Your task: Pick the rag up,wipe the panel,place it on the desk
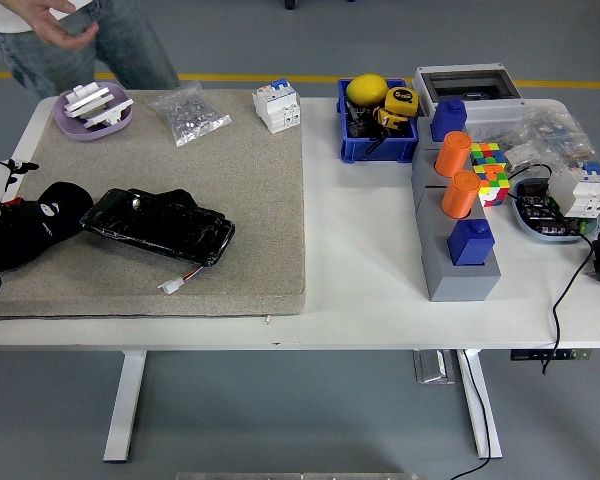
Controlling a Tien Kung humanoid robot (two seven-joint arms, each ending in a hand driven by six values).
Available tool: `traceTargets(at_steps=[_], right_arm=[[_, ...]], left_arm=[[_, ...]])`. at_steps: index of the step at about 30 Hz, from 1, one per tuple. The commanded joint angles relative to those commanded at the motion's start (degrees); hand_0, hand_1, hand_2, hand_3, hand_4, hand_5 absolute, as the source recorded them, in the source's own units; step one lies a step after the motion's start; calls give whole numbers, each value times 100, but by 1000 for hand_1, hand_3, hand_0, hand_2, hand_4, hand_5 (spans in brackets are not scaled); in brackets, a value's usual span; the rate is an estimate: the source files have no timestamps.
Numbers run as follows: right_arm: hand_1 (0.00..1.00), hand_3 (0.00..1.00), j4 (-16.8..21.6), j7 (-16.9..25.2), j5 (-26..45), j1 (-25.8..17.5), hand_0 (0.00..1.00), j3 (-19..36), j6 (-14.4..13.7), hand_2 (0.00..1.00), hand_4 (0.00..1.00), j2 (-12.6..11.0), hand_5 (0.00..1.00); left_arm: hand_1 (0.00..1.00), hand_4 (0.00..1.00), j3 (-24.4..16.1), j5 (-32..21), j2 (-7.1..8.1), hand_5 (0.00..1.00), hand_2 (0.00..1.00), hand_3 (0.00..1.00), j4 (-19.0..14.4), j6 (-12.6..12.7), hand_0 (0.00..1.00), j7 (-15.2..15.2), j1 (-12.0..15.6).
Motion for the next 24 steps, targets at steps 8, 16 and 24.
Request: traceTargets(at_steps=[8, 16, 24], right_arm=[[665, 554, 2, 17, -49, 9, 773, -1, -36, 667, 845, 8, 353], [660, 555, 12, 34, -59, 13, 771, -10, -88, 664, 843, -11, 353], [657, 554, 13, 85, -74, 15, 771, 19, -151, 663, 842, -8, 354]], left_arm=[[964, 873, 65, -52, 40, 224, 982, 885, 316, -172, 884, 46, -88], [948, 871, 251, -75, 46, 221, 946, 865, 573, -33, 863, -29, -242], [882, 873, 448, -31, 2, 227, 867, 791, 672, 142, 812, 15, -323]])
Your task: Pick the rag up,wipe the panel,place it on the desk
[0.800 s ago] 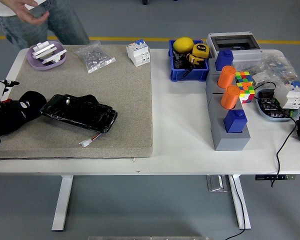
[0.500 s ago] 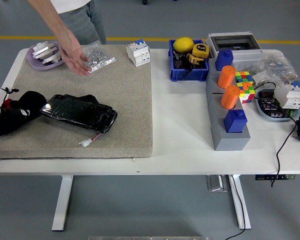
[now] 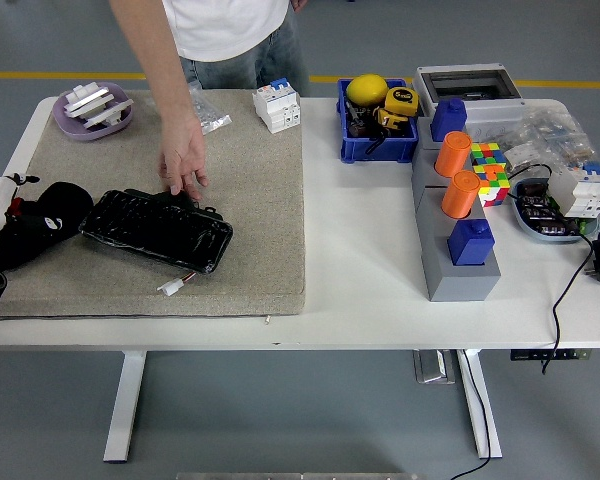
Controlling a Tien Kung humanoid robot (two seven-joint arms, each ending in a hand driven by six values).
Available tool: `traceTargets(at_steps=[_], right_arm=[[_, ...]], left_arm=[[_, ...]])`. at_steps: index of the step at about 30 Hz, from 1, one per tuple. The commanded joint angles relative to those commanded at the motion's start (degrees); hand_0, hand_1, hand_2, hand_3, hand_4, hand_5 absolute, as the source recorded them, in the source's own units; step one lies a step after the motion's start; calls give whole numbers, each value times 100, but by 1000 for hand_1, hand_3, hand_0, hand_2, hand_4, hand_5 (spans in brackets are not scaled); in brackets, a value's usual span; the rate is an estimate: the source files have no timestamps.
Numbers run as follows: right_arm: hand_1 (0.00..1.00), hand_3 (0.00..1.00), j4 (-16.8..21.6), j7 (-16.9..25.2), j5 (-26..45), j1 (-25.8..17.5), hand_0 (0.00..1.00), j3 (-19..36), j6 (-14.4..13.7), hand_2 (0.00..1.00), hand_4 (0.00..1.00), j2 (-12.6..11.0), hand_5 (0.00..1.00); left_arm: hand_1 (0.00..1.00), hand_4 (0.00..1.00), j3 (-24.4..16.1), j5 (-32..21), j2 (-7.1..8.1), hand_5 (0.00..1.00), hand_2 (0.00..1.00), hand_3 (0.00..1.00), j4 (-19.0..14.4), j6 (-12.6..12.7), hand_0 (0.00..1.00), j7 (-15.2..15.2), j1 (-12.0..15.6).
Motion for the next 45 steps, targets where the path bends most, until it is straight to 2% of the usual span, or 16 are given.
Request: traceTargets(at_steps=[1, 2, 7, 8, 13, 14, 19, 25, 26, 31, 32, 37, 38, 43, 44, 45], right_arm=[[657, 554, 1, 10, -3, 3, 771, 6, -12, 663, 842, -1, 354], [656, 553, 2, 17, -9, 4, 767, 16, -23, 660, 840, -1, 352], [656, 553, -5, 40, -23, 1, 767, 68, -50, 660, 840, 8, 352], [654, 552, -7, 43, -18, 1, 767, 70, -53, 658, 840, 9, 353], [654, 552, -11, 43, -5, 7, 767, 65, -54, 658, 840, 6, 353], [653, 552, -11, 48, -8, 7, 766, 76, -59, 657, 840, 7, 355], [653, 552, -12, 78, -39, 15, 766, 140, -92, 657, 840, 13, 355], [650, 557, -16, 109, -79, 12, 760, 222, -135, 658, 851, 17, 348], [649, 558, -18, 114, -87, 13, 757, 237, -144, 658, 855, 17, 349], [649, 558, -30, 131, -124, 11, 757, 326, -174, 658, 855, 19, 349], [645, 562, -31, 134, -125, 11, 754, 336, -177, 662, 865, 20, 352], [645, 562, -36, 146, -156, 26, 754, 395, -197, 662, 865, 24, 352], [644, 564, -38, 145, -157, 28, 753, 398, -198, 662, 873, 24, 359], [644, 564, -49, 146, -157, 20, 753, 422, -200, 662, 873, 33, 359], [643, 566, -51, 144, -150, 21, 753, 411, -197, 667, 886, 33, 368], [643, 566, -52, 146, -154, 20, 753, 419, -199, 667, 886, 35, 368]], left_arm=[[882, 873, 12, 13, -4, 227, 867, 791, 14, -7, 812, 12, -1], [830, 869, 23, 16, -7, 241, 818, 671, 23, -8, 705, 17, -1], [830, 869, 82, -39, -2, 241, 818, 671, 96, -1, 705, -2, -29], [783, 851, 75, -29, -5, 222, 806, 646, 93, 13, 526, -10, -29], [783, 851, 132, -33, -1, 222, 806, 646, 79, 117, 526, -20, -54], [740, 710, 149, -35, 0, 84, 775, 604, 84, 139, 410, -22, -61], [740, 710, 182, -3, -12, 84, 775, 604, 113, 211, 410, 22, -65], [711, 656, 205, 26, -19, 58, 772, 591, 204, 271, 379, 30, -75], [691, 571, 216, 39, -18, 2, 754, 591, 228, 277, 364, 34, -79], [691, 571, 274, 109, -26, 2, 754, 591, 278, 368, 364, 52, -90], [608, 262, 283, 120, -27, 2, 723, 585, 281, 381, 332, 57, -93], [608, 262, 322, 173, -41, 2, 723, 585, 306, 488, 332, 112, -104], [562, 34, 324, 192, -43, 2, 694, 568, 308, 506, 318, 116, -102], [562, 34, 342, 200, -52, 2, 694, 568, 311, 615, 318, 115, -87], [529, 2, 346, 212, -53, 2, 661, 451, 311, 636, 253, 121, -85], [529, 2, 356, 207, -53, 2, 661, 451, 309, 668, 253, 119, -82]])
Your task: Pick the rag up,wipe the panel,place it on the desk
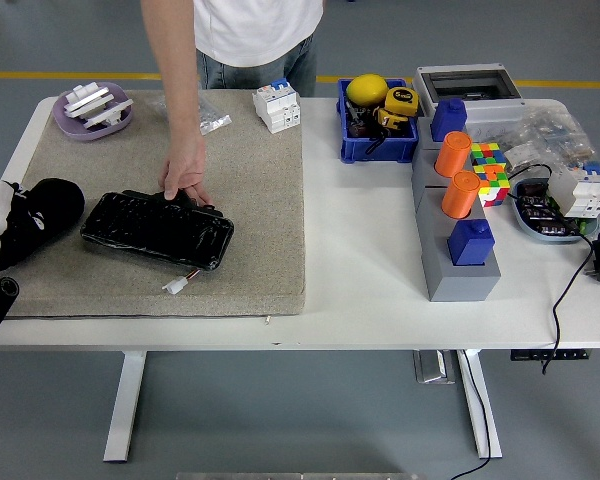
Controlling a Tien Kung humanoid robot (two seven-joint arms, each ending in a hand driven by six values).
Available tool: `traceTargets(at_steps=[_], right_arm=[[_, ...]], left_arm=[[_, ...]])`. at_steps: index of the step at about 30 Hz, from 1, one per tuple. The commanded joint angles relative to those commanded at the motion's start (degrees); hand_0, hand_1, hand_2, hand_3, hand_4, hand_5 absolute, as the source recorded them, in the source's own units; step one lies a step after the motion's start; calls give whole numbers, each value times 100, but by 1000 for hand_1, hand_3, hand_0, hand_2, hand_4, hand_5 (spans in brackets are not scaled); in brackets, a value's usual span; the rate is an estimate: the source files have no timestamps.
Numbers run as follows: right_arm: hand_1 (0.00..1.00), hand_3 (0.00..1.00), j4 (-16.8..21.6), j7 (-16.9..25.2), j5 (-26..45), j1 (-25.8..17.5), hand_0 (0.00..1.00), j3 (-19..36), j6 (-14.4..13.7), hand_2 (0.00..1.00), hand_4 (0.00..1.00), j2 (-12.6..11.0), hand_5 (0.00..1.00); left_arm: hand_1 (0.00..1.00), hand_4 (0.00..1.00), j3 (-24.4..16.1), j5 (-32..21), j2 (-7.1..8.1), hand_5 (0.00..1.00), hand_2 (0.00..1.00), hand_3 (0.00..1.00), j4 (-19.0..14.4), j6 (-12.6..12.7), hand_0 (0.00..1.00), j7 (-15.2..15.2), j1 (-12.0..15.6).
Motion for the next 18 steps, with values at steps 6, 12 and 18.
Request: traceTargets(at_steps=[6, 12, 18], right_arm=[[643, 567, -3, -4, 2, 7, 752, -1, -1, 670, 894, 1, 379], [643, 568, -4, -10, 38, 6, 752, -42, 12, 671, 899, 3, 384], [642, 568, -9, -21, 69, -14, 752, -69, 32, 673, 907, -7, 397]], left_arm=[[509, 2, 29, 2, -11, 2, 635, 389, 26, 122, 232, 17, 17], [501, 2, -163, 290, -15, 2, 626, 389, -178, 270, 238, 115, 113], [497, 2, -358, 856, 6, 2, 623, 394, -875, 512, 242, 292, 294]])
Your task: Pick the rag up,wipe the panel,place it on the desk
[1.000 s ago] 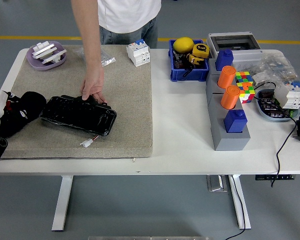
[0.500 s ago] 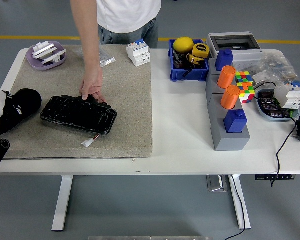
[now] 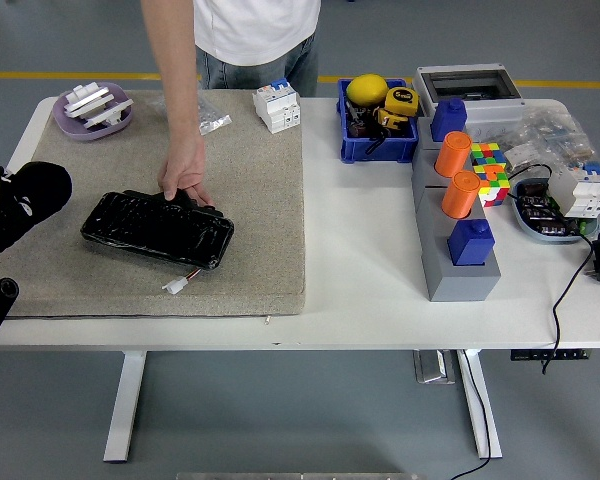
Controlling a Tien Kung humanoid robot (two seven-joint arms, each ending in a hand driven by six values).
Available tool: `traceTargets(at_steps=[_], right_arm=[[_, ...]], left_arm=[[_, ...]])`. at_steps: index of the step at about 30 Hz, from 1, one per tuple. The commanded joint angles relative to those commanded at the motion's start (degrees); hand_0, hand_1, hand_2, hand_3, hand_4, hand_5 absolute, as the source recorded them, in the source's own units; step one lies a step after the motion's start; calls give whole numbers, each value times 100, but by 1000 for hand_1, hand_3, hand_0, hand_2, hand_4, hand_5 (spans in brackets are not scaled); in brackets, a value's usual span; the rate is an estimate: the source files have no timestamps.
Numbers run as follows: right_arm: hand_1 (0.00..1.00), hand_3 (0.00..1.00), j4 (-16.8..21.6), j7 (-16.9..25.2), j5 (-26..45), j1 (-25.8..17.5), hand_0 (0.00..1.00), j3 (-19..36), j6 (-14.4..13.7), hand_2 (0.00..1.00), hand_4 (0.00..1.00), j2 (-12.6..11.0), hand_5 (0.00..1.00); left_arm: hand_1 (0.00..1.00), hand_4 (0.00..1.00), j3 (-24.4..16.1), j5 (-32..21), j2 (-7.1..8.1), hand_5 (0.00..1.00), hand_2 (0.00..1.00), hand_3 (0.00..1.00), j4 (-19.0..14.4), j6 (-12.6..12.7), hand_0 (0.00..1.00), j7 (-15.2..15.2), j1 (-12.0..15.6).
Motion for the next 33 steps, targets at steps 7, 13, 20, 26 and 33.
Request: traceTargets(at_steps=[7, 13, 20, 26, 33], right_arm=[[642, 569, 1, 17, -9, 7, 751, 9, -1, 672, 917, -2, 406], [642, 568, -16, 14, 43, 0, 752, -57, 23, 672, 920, -5, 412], [642, 567, -16, 20, 38, 2, 752, -59, 19, 672, 926, -17, 423], [642, 568, -18, 29, 33, 1, 751, -52, 20, 671, 928, -13, 425], [642, 568, -23, 21, 45, -9, 751, -59, 35, 671, 931, -12, 429]], left_arm=[[494, 2, 273, 409, -49, 2, 625, 401, -216, 391, 241, 6, 71], [490, 2, 480, 419, -201, 2, 628, 403, -369, 420, 230, 31, 173], [488, 2, 630, 461, -280, 2, 623, 408, -483, 465, 230, 64, 238], [483, 2, 821, 473, -329, 2, 620, 409, -554, 486, 229, 98, 320], [478, 2, 1054, 545, -403, 2, 618, 408, -727, 642, 228, 60, 450]])
